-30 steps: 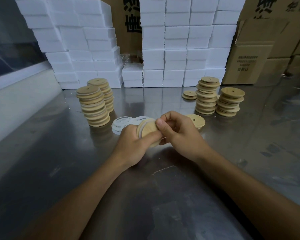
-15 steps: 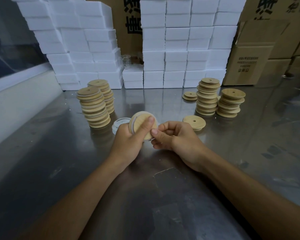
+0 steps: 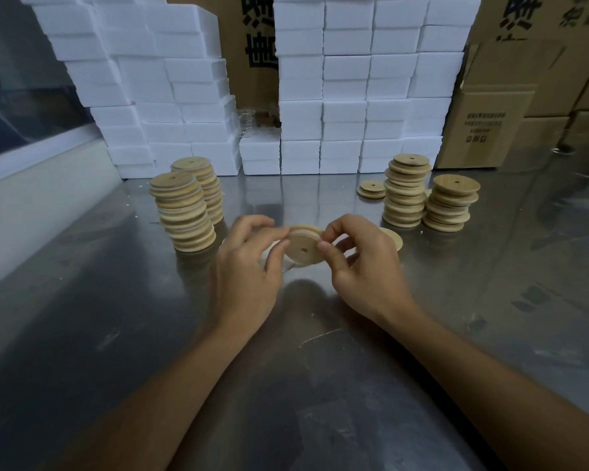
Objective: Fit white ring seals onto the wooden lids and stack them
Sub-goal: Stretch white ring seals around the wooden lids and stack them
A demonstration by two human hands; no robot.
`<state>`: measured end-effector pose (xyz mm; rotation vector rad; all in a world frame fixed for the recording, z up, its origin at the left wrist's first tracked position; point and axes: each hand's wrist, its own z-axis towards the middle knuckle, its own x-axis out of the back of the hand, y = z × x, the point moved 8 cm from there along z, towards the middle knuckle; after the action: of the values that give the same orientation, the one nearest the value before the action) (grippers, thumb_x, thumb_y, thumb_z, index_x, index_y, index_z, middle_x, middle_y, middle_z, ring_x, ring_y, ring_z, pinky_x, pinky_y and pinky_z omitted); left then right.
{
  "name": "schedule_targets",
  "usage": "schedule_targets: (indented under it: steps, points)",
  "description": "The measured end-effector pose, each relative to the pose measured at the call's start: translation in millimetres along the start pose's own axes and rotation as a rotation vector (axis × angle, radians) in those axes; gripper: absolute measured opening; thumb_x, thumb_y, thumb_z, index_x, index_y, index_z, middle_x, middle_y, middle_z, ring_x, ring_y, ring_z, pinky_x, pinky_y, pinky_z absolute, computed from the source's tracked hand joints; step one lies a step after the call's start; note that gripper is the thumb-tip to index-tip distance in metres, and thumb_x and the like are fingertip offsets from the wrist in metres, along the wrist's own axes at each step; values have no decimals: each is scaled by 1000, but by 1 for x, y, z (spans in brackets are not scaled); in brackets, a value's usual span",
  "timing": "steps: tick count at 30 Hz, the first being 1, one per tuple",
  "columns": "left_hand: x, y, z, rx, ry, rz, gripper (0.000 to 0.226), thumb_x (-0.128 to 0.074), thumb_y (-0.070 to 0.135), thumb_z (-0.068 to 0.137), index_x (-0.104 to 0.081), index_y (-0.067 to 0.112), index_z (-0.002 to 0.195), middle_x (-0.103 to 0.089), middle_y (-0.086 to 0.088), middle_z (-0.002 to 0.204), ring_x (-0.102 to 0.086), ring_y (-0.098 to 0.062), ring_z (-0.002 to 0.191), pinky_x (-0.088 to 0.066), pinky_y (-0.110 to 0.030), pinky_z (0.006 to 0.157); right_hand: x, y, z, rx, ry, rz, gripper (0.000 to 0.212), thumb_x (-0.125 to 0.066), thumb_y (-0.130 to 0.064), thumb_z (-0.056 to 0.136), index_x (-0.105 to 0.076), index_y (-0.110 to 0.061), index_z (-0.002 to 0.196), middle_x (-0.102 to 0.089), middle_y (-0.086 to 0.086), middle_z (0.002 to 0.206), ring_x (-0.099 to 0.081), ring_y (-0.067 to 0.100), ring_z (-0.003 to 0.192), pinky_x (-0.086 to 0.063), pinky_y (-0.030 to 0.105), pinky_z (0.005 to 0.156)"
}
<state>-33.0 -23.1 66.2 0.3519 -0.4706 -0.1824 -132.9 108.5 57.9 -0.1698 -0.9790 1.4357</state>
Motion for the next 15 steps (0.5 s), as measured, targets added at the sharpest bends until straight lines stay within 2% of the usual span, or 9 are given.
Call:
schedule_targets:
  steps: [3, 6, 7, 10, 12, 15]
  points:
    - [-1, -8, 2, 73, -31, -69, 8, -77, 11, 82, -71, 10, 88, -69, 1, 83, -64, -13, 69, -49, -23, 63, 1, -7, 0, 58, 17, -35, 6, -63, -11, 91, -58, -13, 91, -65, -2, 89, -62, 17, 78, -53, 42, 64]
    - [-10, -23, 0, 251, -100, -205, 15, -78, 19, 82, -64, 23, 83, -65, 12, 76, -63, -7, 65, -47, -16, 59, 1, -10, 0, 91, 22, -15, 6, -63, -8, 92, -58, -11, 92, -66, 0, 85, -61, 16, 74, -51, 41, 63]
    - [-15, -28, -1, 319, -129, -248, 17, -77, 21, 82, -61, 26, 80, -65, 12, 75, -64, -9, 66, -49, -18, 58, 3, -11, 0, 94, 35, 0, 6, -63, -7, 91, -58, -10, 92, -65, 0, 83, -61, 15, 72, -50, 39, 63]
    - [-26, -40, -5, 481, -192, -382, 18, -74, 19, 86, -61, 27, 76, -66, -1, 73, -66, -23, 63, -53, -37, 52, 3, -11, -1, 80, 54, 59, 6, -63, -6, 91, -59, -11, 92, -64, -5, 81, -63, 12, 73, -51, 33, 62]
    - [-29, -42, -8, 561, -219, -470, 14, -70, 18, 89, -64, 24, 79, -68, -7, 73, -64, -20, 54, -51, -34, 45, 2, -10, -1, 62, 65, 117, 7, -64, -7, 92, -59, -12, 91, -63, -9, 80, -64, 11, 72, -53, 33, 61]
    - [-35, -45, -12, 658, -268, -595, 13, -63, 20, 94, -68, 16, 83, -71, 1, 71, -61, -9, 50, -47, -24, 40, 3, -7, -2, 36, 81, 182, 7, -64, -9, 93, -58, -14, 92, -63, -10, 81, -66, 12, 70, -55, 37, 60]
